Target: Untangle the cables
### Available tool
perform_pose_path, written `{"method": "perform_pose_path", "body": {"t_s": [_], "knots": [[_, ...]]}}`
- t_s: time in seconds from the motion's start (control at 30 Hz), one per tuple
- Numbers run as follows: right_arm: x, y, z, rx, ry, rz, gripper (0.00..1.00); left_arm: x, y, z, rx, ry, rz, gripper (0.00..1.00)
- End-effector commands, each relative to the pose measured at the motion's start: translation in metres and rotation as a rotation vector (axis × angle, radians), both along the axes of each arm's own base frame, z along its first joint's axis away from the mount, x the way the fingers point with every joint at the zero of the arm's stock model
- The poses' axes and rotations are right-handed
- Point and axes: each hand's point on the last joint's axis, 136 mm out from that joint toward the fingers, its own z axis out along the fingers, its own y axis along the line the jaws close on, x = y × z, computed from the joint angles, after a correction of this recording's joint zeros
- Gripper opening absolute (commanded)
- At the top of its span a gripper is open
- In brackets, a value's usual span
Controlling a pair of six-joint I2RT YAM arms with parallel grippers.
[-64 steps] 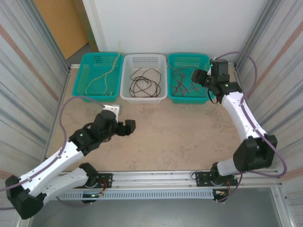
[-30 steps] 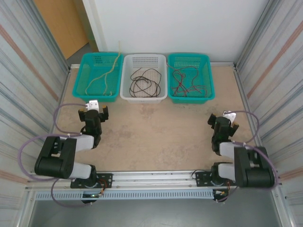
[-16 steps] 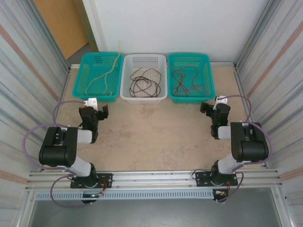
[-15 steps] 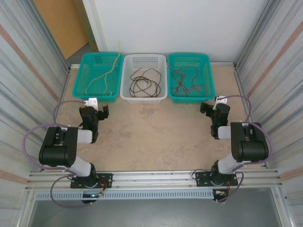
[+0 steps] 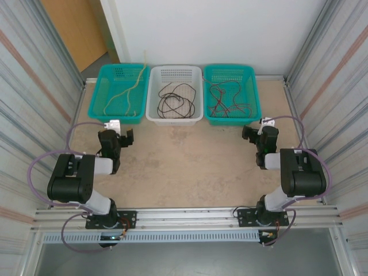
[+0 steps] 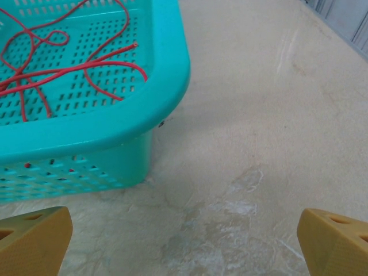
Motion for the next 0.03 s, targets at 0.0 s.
{"method": "perform_pose_path", "body": {"t_s": [0.0], "knots": [[0.0018, 0.0031, 0.0079, -0.019, -0.025, 0.020, 0.99, 0.0050, -0.0009, 0.0104, -0.007, -0.028, -0.003, 0.99]]}}
